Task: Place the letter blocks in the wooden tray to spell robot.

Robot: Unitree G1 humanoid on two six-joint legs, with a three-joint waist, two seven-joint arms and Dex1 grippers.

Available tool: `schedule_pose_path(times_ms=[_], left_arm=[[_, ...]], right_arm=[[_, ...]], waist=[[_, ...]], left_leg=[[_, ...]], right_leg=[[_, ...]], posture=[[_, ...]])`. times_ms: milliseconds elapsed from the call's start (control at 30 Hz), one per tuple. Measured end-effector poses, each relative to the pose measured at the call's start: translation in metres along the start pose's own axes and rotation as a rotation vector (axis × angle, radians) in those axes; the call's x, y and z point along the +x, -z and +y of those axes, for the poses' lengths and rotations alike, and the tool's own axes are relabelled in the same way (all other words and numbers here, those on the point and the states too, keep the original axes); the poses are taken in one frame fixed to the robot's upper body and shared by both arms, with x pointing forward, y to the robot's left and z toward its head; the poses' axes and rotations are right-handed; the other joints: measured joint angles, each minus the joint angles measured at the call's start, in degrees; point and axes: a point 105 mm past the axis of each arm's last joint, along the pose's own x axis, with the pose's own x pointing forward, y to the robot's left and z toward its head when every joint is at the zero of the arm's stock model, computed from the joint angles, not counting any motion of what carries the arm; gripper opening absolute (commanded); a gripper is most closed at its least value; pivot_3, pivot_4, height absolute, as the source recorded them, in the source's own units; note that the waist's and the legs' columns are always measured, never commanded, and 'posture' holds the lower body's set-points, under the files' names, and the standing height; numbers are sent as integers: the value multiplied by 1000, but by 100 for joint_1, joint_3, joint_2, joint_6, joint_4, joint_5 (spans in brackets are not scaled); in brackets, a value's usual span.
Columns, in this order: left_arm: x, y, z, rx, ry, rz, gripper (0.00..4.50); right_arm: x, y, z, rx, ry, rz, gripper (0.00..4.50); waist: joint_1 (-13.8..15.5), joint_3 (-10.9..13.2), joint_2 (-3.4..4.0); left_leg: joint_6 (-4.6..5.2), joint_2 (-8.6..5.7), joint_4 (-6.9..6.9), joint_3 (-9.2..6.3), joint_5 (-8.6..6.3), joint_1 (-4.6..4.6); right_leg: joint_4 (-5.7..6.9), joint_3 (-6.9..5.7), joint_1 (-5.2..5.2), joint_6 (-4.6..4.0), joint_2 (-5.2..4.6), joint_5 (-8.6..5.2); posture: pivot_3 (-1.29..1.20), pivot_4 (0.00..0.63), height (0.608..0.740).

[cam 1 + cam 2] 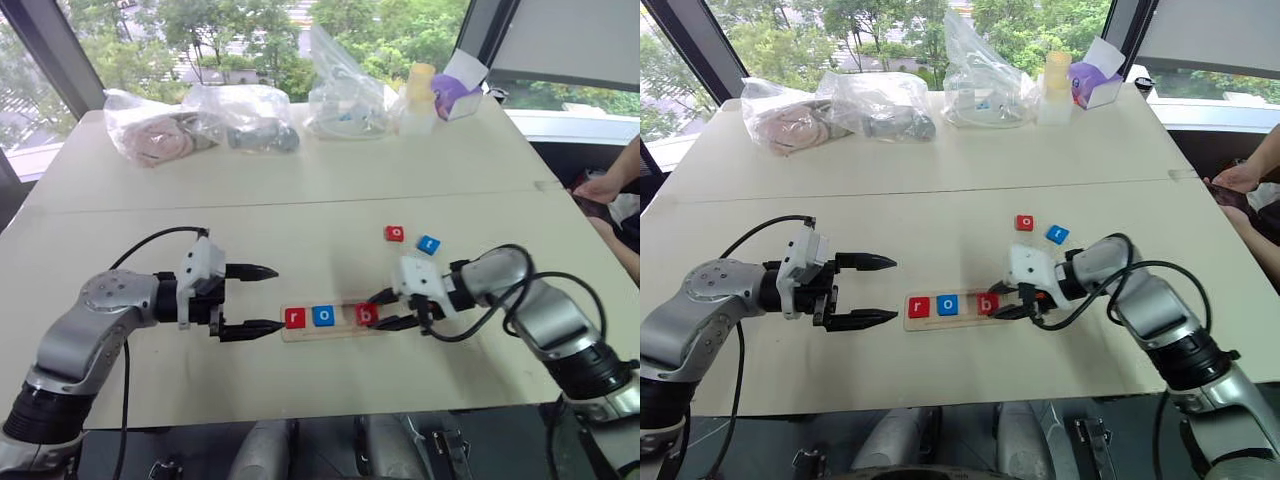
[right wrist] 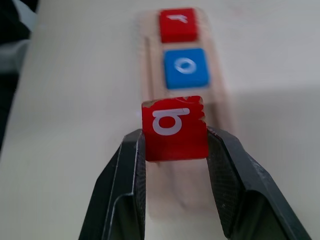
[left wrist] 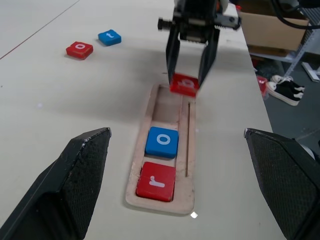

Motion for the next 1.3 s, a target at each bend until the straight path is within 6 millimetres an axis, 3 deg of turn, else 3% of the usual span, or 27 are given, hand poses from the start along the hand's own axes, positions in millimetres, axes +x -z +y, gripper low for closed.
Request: schedule_pose_path(times_ms=[333, 1267, 1300], left_arm=[[2, 1, -4, 3, -12, 2, 4500], [3, 1, -3, 4, -43, -2, 4500], [3, 1, -3, 4, -44, -3, 4500]], right_arm=[[16, -3, -8, -11, 25, -8, 1276], [23, 7, -15, 12, 54, 16, 1276], [23, 7, -15, 12, 53, 16, 1708]], waist=[[3, 0, 0], [-1, 0, 0], [-1, 0, 0]], left_leg=[[0, -1, 1, 0, 0, 0], [0, -1, 0, 0, 0, 0], [0, -1, 0, 0, 0, 0]], right_leg=[[0, 0, 0, 0, 5, 1], [2, -1, 0, 0, 7, 1], [1, -1, 0, 0, 7, 1]], posture=[[0, 150, 740], [0, 150, 740], [0, 150, 740]])
